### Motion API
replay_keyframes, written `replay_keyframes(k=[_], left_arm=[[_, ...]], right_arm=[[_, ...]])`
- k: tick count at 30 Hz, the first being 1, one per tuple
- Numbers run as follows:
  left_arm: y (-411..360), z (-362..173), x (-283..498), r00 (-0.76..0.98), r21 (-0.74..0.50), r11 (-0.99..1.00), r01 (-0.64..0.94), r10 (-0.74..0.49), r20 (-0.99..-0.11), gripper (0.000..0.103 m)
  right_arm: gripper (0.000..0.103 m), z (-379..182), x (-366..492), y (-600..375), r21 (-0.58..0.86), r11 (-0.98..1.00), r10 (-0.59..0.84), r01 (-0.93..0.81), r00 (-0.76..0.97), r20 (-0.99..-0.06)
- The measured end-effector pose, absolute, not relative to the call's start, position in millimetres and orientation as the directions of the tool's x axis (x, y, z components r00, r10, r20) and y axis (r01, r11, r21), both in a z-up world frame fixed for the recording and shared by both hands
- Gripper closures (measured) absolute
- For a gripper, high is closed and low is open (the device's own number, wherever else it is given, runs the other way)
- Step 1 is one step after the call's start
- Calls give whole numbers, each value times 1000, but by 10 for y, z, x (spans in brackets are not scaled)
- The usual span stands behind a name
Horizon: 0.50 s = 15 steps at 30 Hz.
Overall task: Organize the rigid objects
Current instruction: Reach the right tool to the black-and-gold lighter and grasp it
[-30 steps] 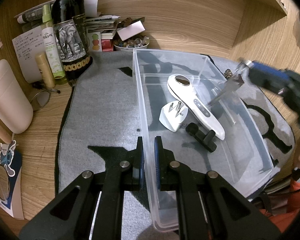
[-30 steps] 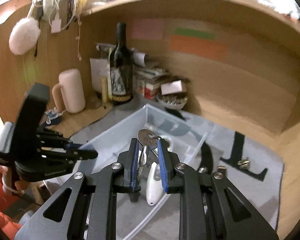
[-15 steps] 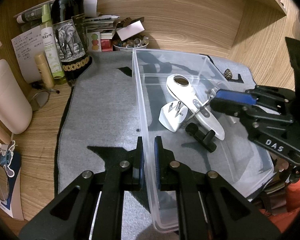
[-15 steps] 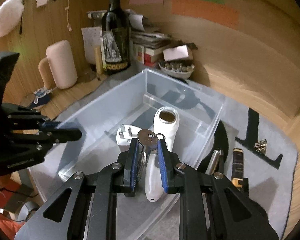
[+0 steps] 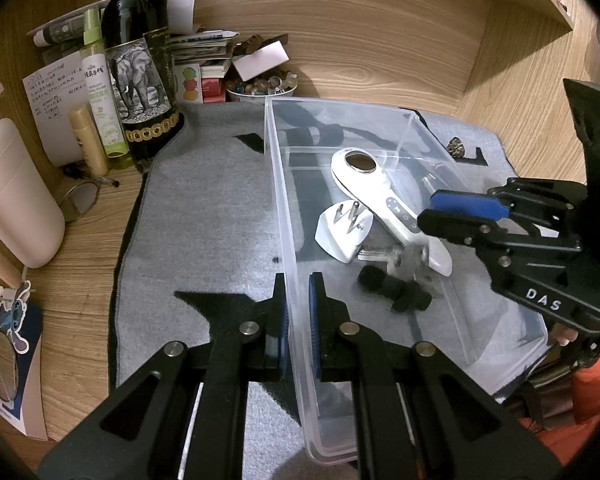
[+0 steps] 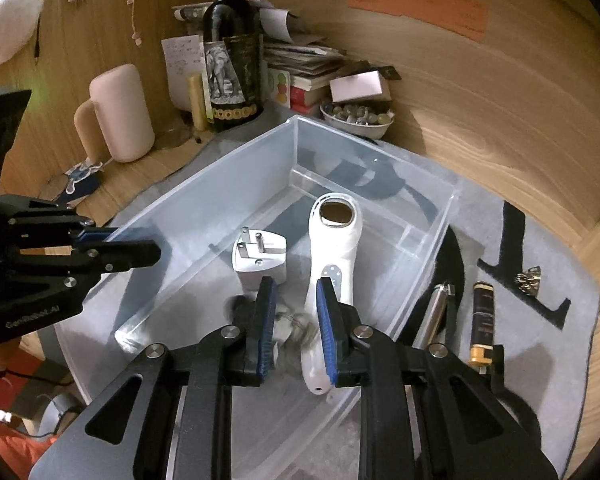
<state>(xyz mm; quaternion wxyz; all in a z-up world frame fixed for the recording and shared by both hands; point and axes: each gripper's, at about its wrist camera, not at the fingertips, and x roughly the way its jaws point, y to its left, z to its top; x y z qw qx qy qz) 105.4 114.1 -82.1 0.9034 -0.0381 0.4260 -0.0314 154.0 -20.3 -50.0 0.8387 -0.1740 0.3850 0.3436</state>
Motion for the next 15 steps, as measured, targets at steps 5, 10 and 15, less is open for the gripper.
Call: replay_keyframes(k=[5, 10, 15], left_arm=[[1145, -822, 1050, 635, -96, 995, 24, -90, -767, 94], [1145, -822, 1051, 635, -97, 995, 24, -90, -767, 94], [1145, -822, 1050, 635, -95, 995, 25, -89, -767, 94]], right_arm=[[83, -416, 1512, -258, -33, 709, 450, -704, 488, -748], [71, -285, 1491, -330, -44, 722, 458, -691, 524, -718], [66, -96, 1486, -435, -72, 743, 455, -666, 582, -674]])
